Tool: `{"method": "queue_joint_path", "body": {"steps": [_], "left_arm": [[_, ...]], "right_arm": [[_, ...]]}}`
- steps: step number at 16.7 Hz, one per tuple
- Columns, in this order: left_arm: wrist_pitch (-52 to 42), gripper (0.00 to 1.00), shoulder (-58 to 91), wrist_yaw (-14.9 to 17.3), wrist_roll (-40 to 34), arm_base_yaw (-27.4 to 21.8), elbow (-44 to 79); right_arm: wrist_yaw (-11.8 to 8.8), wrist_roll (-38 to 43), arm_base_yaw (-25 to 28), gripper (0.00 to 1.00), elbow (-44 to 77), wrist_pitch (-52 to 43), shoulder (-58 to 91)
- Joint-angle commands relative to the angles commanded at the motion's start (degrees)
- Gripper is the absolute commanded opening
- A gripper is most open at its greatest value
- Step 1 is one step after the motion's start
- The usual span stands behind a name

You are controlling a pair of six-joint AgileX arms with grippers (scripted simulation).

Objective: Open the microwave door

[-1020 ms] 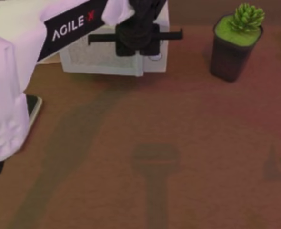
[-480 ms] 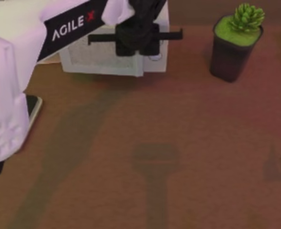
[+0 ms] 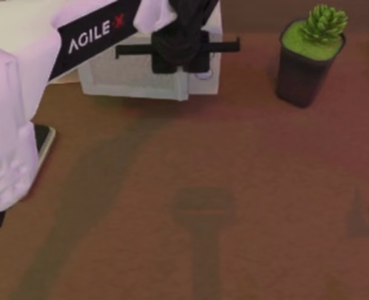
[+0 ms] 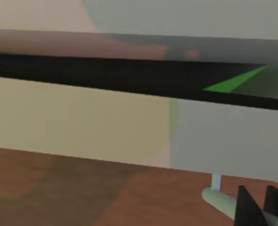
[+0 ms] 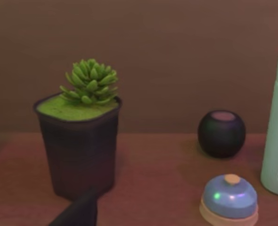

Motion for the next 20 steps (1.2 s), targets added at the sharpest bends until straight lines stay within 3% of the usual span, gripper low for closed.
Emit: {"method": "queue_joint_path", "body": {"steps": [20], "left_arm": [[4.7, 0.0, -5.1, 2.2, 4.7, 0.3, -8.6]], "right_arm": [[0.0, 0.0, 0.0, 1.0, 0.0, 0.0, 0.0]]}}
